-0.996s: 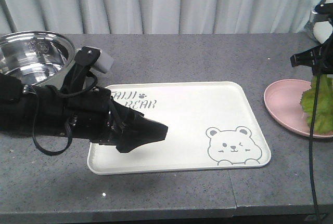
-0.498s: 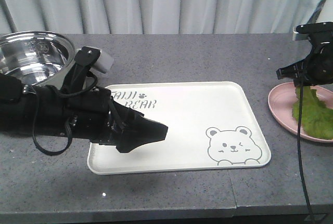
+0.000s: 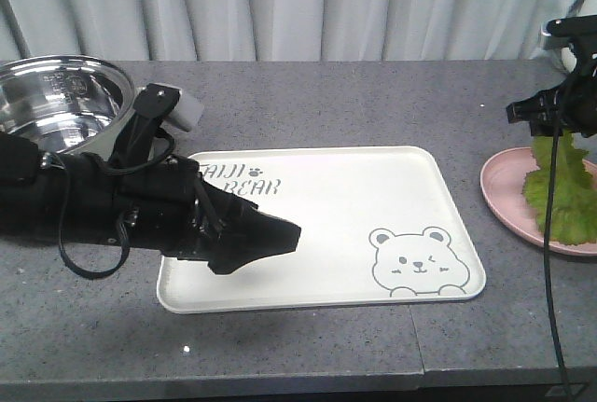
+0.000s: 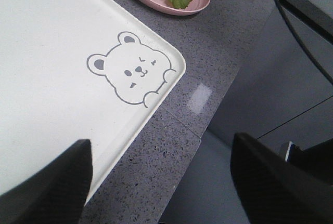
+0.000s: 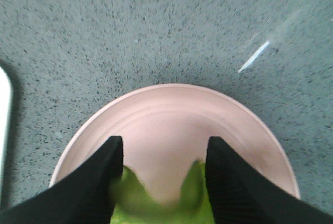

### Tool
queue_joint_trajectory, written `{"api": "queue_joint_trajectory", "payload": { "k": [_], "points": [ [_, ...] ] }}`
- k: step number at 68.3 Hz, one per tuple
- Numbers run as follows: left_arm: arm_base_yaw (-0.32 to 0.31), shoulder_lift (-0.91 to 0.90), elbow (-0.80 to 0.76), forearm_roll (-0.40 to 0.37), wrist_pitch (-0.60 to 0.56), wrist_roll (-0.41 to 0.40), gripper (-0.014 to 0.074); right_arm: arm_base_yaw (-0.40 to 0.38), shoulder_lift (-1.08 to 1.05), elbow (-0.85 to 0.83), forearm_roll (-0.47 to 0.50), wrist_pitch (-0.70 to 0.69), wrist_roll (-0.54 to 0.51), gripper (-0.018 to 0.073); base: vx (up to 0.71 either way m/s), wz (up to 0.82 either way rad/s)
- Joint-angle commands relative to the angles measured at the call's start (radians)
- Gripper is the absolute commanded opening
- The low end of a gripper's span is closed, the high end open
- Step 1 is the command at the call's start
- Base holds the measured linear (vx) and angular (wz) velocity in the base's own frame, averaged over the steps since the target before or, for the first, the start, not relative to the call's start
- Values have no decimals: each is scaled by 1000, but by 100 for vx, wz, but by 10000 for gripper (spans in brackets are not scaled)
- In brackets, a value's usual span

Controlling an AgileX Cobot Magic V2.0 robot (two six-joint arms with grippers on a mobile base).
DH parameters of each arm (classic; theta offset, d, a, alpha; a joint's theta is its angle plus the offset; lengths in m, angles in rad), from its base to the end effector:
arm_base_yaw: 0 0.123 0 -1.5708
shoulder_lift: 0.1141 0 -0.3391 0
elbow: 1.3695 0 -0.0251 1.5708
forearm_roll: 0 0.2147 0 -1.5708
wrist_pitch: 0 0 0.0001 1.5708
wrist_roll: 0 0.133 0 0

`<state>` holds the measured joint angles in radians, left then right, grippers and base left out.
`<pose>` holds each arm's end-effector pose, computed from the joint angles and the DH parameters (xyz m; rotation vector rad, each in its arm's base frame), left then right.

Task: Transfer vegetables to tray and serve
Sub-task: 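Open the right gripper to release the lettuce on the plate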

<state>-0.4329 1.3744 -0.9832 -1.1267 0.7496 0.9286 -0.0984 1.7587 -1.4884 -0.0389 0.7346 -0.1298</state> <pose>0.2068 -0.1858 0.3543 0.7701 2.1402 -1.0114 0.3950 -0.0425 0.3267 -0.0641 2.4923 -0.1405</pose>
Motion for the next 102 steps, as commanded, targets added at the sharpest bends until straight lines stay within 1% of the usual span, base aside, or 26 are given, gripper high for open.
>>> {"api": "queue_joint_trajectory", "payload": {
  "k": [1,20,27,31,38,46,50,57,69,85,94,102],
  "points": [
    [-1,-33,-29,-49,-3,0,538,-6,-89,-30,-4,-22,2,365,0,0],
    [-1,-33,-29,-49,-3,0,538,-6,-149,-30,-7,105,4,365,0,0],
    [-1,-33,-29,-49,-3,0,538,-32,-179,-30,23,129,5,365,0,0],
    [-1,-33,-29,-49,-3,0,538,-76,-192,-30,64,133,-6,365,0,0],
    [-1,-33,-29,-49,-3,0,538,-197,-194,-30,159,157,-53,365,0,0],
    [-1,-33,-29,-49,-2,0,538,-320,-166,-28,244,201,-112,355,0,0],
    [-1,-33,-29,-49,-2,0,538,-360,-143,-28,274,223,-126,344,0,0],
    [-1,-33,-29,-49,-2,0,538,-401,-96,-28,296,262,-177,323,0,0],
    [-1,-33,-29,-49,-2,0,538,-404,-17,-28,319,270,-234,296,0,0],
    [-1,-33,-29,-49,-2,0,538,-402,56,-28,326,246,-242,291,0,0],
    [-1,-33,-29,-49,-2,0,538,-402,82,-28,352,221,-280,291,0,0],
    [-1,-33,-29,-49,-2,0,538,-402,103,-28,361,196,-288,289,0,0]
  ]
}}
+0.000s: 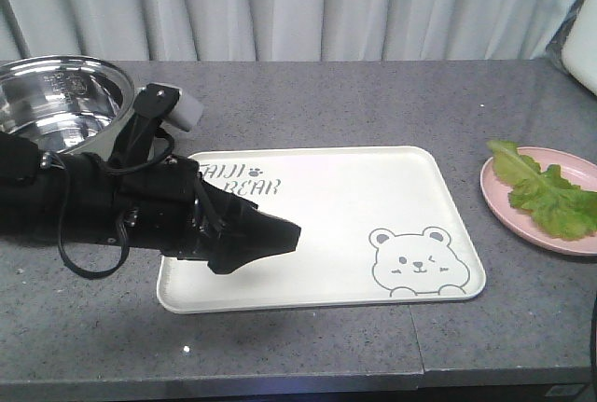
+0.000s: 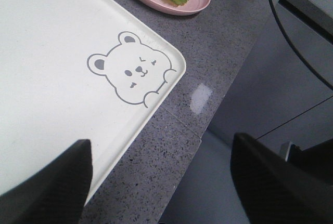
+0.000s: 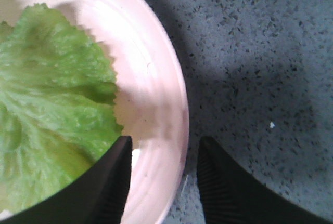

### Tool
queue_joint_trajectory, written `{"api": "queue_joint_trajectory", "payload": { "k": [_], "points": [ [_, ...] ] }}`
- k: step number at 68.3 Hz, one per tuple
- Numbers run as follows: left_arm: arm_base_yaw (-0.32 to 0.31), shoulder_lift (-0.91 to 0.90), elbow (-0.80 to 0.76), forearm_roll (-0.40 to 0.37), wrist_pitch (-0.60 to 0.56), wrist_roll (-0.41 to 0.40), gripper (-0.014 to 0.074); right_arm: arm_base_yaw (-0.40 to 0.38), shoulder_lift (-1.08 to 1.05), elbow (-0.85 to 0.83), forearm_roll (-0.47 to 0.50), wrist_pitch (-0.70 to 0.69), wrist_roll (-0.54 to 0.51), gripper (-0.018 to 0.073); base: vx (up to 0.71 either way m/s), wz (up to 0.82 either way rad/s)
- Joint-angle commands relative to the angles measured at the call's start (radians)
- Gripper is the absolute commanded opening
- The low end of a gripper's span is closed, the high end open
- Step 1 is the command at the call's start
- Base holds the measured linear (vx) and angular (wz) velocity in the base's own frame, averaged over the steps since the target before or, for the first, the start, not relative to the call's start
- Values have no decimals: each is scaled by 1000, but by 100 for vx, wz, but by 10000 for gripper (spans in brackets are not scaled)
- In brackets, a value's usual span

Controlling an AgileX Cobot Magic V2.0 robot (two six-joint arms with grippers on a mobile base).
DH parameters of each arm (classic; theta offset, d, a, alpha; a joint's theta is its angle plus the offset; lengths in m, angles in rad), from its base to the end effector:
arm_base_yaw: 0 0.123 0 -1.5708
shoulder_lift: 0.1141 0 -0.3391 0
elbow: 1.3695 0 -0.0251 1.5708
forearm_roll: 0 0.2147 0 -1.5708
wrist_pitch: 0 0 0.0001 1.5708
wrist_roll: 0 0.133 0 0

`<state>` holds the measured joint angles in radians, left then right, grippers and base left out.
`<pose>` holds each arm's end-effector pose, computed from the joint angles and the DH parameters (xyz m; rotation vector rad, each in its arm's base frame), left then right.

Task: Transfer vegetables to tray and serve

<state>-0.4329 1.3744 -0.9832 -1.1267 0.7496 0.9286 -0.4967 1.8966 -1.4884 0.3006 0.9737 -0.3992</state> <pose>0.2068 -0.1858 0.3543 0.7701 2.1402 -1.0114 0.3617 -0.1590 0.2626 0.3220 2.7538 0.1753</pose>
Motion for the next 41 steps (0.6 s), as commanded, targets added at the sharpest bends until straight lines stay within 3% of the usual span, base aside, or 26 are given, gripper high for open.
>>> {"api": "queue_joint_trajectory", "payload": {
  "k": [1,18,41],
  "points": [
    [-1,-33,-29,-49,-2,0,538,-4,-33,-28,20,-46,-18,289,0,0],
    [-1,-33,-29,-49,-2,0,538,-4,-5,-28,20,-70,-22,279,0,0],
    [-1,-33,-29,-49,-2,0,538,-4,8,-28,20,-63,-28,155,0,0]
  ]
}}
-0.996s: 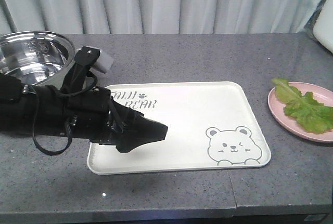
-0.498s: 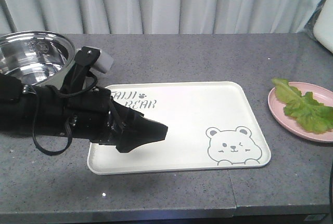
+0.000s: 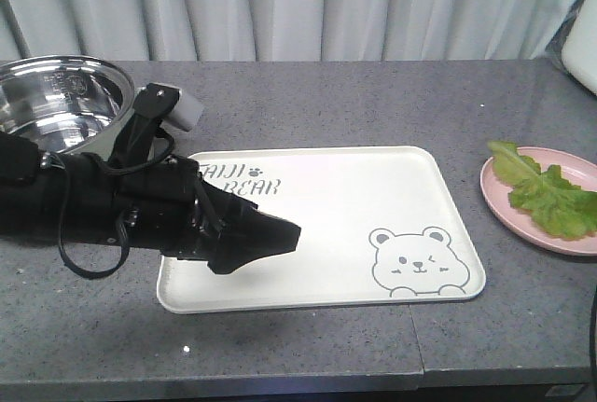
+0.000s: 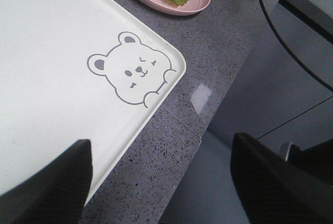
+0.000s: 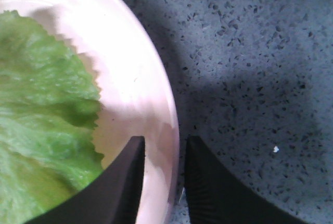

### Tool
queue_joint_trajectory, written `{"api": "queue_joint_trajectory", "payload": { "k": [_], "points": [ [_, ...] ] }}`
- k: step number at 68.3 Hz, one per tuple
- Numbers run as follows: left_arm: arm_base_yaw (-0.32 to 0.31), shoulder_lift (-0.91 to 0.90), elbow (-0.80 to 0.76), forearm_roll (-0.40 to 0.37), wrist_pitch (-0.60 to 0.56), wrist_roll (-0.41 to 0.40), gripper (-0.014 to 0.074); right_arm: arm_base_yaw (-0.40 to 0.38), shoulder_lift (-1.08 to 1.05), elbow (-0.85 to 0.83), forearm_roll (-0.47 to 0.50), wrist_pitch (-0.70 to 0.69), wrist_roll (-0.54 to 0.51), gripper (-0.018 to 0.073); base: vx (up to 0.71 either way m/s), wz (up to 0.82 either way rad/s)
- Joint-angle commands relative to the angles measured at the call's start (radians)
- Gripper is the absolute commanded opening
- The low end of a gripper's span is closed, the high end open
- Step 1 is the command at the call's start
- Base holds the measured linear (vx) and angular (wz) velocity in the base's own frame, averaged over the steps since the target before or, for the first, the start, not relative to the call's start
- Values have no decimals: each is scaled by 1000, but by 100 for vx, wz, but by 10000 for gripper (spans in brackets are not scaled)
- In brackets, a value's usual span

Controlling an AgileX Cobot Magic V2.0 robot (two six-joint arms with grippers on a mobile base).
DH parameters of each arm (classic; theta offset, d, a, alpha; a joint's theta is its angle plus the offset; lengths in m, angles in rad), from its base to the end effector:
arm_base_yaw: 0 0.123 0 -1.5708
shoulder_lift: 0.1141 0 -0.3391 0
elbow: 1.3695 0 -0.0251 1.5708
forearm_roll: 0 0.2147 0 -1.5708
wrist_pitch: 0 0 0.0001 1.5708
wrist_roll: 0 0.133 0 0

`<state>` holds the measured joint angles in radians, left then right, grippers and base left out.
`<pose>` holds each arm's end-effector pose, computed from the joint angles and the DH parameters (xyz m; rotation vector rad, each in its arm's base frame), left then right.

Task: Transfer vegetables to tray and serve

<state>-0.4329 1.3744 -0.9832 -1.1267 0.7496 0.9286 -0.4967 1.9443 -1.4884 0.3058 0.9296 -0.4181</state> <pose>0.2068 -0.1858 0.3543 0.7701 2.1402 -1.0114 0.3719 -0.1651 0.2451 0.3169 2.7577 0.1705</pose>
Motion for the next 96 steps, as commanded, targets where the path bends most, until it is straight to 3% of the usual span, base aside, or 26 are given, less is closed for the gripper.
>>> {"api": "queue_joint_trajectory", "payload": {
  "k": [1,32,78,96],
  "points": [
    [-1,-33,-29,-49,-2,0,538,-4,-40,-28,14,-19,-9,148,0,0],
    [-1,-33,-29,-49,-2,0,538,-4,-40,-28,14,-19,-9,-6,0,0],
    [-1,-33,-29,-49,-2,0,538,-4,-222,-31,23,26,6,-7,0,0],
    [-1,-33,-29,-49,-2,0,538,-3,-276,-31,154,64,-24,-6,0,0]
  ]
}}
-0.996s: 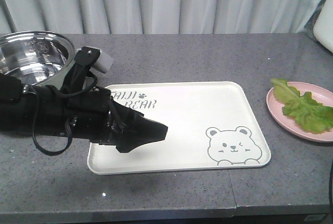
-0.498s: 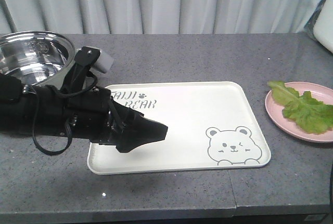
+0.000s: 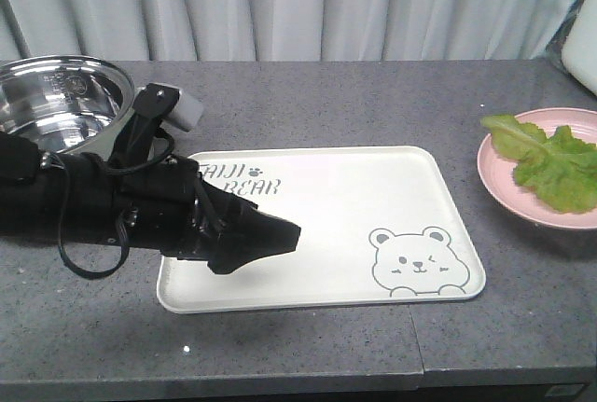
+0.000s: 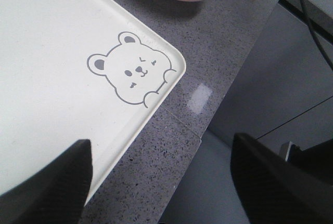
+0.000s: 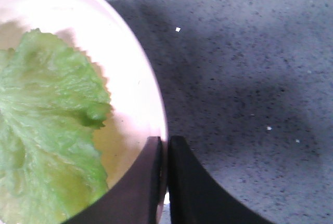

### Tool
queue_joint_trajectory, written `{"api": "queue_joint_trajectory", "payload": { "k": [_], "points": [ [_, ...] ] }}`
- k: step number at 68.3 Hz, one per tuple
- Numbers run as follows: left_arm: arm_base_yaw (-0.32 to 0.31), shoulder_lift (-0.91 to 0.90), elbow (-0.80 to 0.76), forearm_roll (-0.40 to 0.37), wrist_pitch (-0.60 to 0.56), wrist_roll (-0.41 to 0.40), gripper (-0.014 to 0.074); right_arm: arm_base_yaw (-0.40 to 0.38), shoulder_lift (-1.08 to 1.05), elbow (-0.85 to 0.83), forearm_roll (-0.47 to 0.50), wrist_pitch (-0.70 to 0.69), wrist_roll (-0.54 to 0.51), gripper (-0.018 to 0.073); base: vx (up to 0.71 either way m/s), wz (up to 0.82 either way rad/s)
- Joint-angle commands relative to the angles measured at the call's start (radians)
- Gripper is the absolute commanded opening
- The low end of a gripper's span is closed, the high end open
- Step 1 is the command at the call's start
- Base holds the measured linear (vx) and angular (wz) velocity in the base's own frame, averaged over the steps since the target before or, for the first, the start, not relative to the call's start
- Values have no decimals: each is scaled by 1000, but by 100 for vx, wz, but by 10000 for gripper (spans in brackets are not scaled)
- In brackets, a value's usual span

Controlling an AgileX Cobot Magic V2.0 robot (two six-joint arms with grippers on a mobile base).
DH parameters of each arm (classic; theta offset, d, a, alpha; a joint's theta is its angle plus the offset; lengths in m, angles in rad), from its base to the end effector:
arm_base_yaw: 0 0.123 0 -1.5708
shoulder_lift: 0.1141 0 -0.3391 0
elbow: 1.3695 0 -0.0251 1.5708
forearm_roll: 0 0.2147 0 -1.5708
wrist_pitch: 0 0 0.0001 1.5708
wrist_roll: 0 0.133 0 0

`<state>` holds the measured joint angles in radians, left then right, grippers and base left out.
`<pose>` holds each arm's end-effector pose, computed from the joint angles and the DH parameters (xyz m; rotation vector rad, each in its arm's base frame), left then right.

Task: Transfer vegetables to tray and serve

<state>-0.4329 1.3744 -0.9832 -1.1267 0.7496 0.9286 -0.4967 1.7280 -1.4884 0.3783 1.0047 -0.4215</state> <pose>0.2068 -0.1858 0.3543 0.7701 2.1402 -1.0114 0.3376 -0.1358 0.3279 0.2770 2.5967 0.1854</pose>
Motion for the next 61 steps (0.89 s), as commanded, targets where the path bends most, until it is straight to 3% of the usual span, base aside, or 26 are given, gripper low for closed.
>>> {"api": "queue_joint_trajectory", "payload": {
  "k": [1,9,15,45,61],
  "points": [
    [-1,-33,-29,-49,-2,0,538,-3,-59,-31,93,-7,-25,-6,0,0],
    [-1,-33,-29,-49,-2,0,538,5,-59,-31,188,30,-75,-5,0,0],
    [-1,-33,-29,-49,-2,0,538,43,-59,-31,191,34,-80,-3,0,0],
    [-1,-33,-29,-49,-2,0,538,478,61,-31,183,25,-52,-4,0,0],
    [-1,-33,-29,-49,-2,0,538,619,142,-31,206,-49,-36,-4,0,0]
  ]
}}
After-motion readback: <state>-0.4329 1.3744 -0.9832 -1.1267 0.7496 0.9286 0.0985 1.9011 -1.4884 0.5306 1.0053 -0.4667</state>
